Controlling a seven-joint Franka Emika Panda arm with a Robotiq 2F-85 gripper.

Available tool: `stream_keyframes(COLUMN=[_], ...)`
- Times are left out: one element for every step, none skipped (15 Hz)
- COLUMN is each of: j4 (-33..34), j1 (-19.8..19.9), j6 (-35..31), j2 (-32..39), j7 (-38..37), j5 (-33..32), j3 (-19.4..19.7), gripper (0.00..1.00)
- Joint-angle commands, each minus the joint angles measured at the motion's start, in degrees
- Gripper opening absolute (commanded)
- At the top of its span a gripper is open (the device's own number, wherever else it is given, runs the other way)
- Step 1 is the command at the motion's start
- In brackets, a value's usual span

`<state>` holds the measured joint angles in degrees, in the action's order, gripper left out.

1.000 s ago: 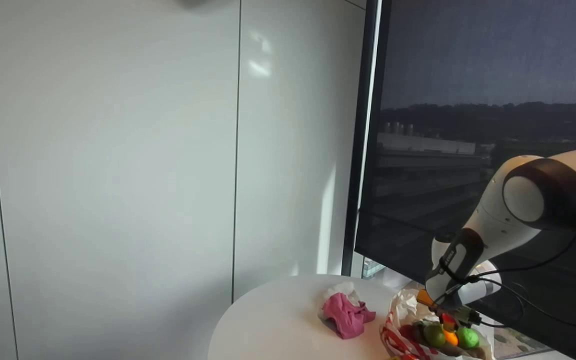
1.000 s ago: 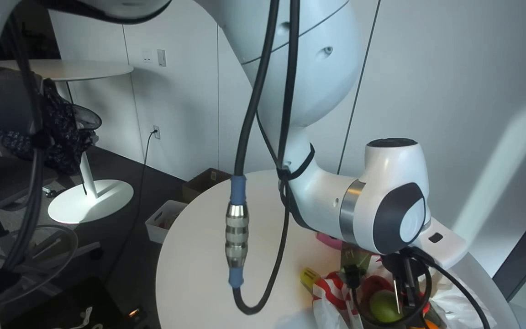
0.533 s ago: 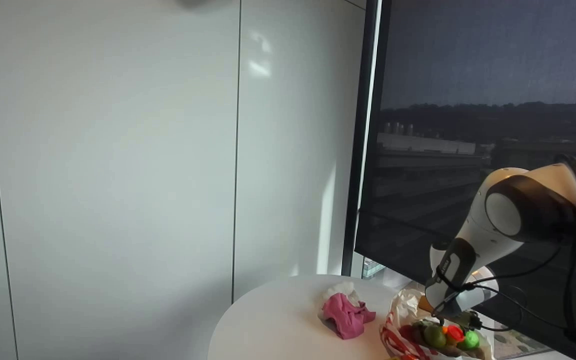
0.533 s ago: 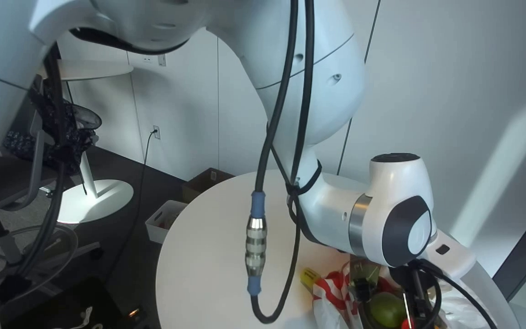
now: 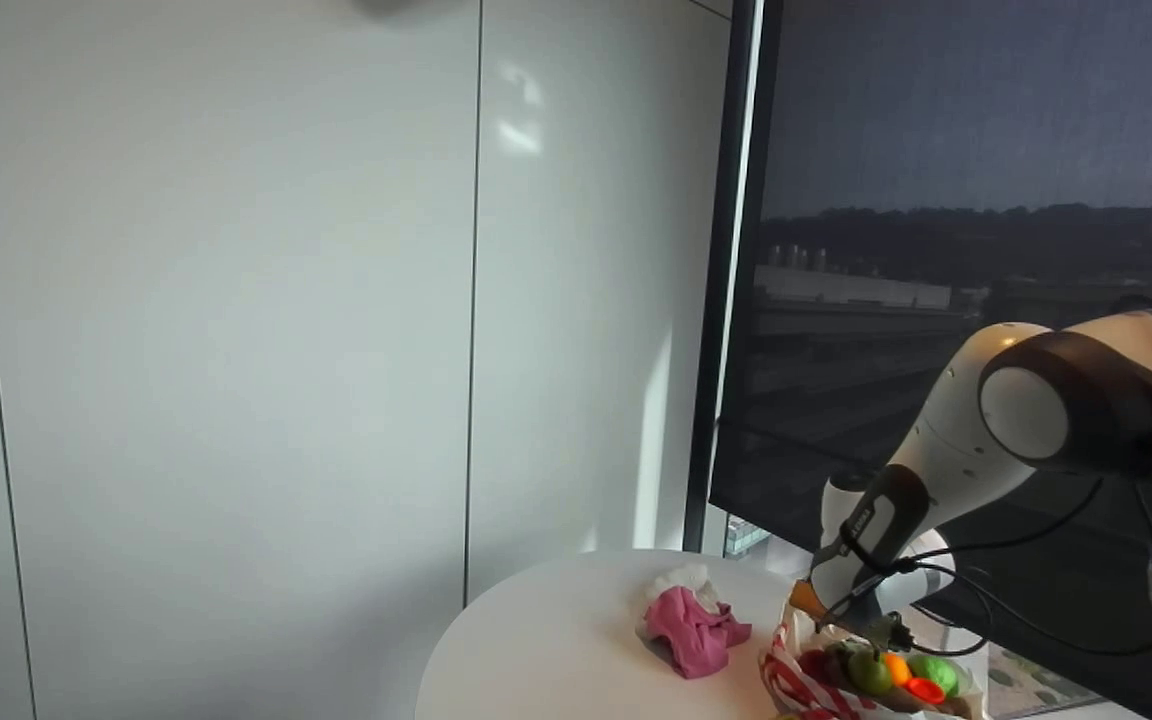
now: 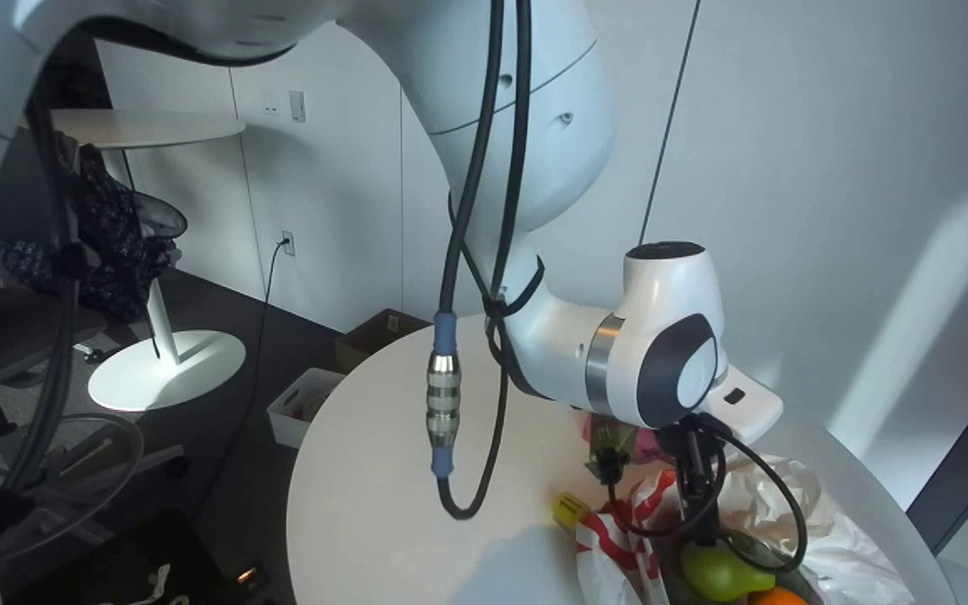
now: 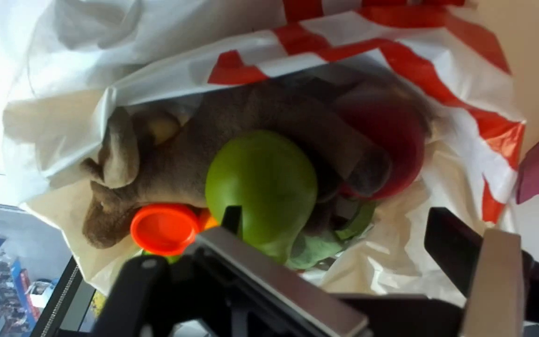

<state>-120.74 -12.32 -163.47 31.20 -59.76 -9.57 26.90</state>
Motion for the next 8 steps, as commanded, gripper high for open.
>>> stream_keyframes(j4=[-3.91,-4.53,-4.81,-5.2,-5.49,-5.41,-5.32,-5.1], j1=[2.89,4.11,5.02,6.8,8.09,8.46,8.86,8.92], j6=[2.05,2.8,3.76,4.83,5.74,5.93,6.09,6.01], j2=[-6.0,-6.47,-6.62,-6.6,-6.47,-5.63,-4.96,-4.0], j7=[4.59,6.05,7.21,9.06,10.73,11.54,12.5,12.66], j5=[4.79,6.86,8.8,11.86,14.62,16.3,17.67,18.52], j3=[-8.97,-11.94,-14.19,-17.34,-19.81,-20.85,-21.72,-21.86], gripper=[1.0,1.0,1.0,1.0,1.0,1.0,1.0,1.0])
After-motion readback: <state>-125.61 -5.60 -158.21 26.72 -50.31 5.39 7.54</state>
